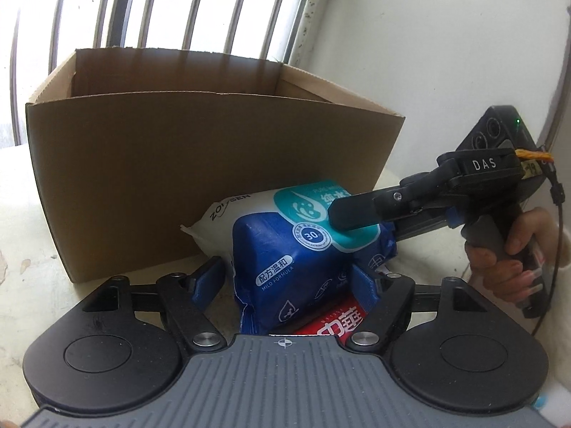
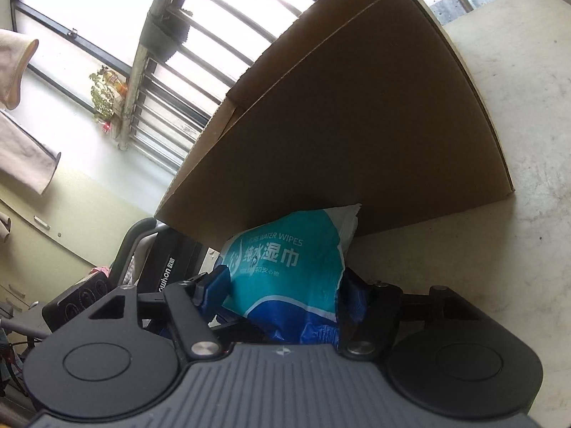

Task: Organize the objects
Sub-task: 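Move the left gripper to the blue wet-wipes pack and close on it, then lift the wet-wipes pack with the left gripper and carry it over the box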

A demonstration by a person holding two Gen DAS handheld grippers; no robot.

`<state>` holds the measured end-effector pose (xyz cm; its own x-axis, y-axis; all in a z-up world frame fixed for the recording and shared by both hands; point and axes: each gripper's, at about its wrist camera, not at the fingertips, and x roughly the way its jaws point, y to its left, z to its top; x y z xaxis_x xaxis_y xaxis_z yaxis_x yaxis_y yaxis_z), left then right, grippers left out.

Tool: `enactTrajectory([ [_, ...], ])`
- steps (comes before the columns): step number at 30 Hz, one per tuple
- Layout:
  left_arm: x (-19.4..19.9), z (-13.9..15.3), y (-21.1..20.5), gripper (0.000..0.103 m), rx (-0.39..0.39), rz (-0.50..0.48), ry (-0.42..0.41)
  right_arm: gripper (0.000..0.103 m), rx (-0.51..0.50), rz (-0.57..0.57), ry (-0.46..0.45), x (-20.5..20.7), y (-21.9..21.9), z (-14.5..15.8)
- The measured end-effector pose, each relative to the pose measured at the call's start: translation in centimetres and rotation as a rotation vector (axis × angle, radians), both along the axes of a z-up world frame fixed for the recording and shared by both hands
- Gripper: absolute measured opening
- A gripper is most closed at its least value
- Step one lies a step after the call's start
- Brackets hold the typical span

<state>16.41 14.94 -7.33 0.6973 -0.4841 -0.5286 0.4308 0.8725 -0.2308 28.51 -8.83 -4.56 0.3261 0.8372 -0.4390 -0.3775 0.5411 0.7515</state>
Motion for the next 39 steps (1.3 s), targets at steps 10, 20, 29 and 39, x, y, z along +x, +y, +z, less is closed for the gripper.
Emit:
enactTrajectory([
  [10, -1.4, 0.1, -0.3, 0.071, 0.053, -0.005, -0.058, 0.067, -0.063, -0.01, -0.118, -1.9, 0.7, 1.4],
  [20, -3.1, 2.0, -1.1, 0.07, 0.075, -0.019, -0.116, 0.067, -0.069, -0.017, -0.203, -4.6, -0.2, 3.7],
  [29, -4.1, 3.0, -2.6, 0.07, 0.096, -0.034, -0.157, 0.067, -0.05, -0.029, -0.233, -6.4, -1.3, 4.7],
  [39, -5.9, 5.4, -3.4, 0.07, 0.096, -0.037, -0.225, 0.067, -0.034, -0.039, -0.308, -8.3, -1.9, 7.3],
])
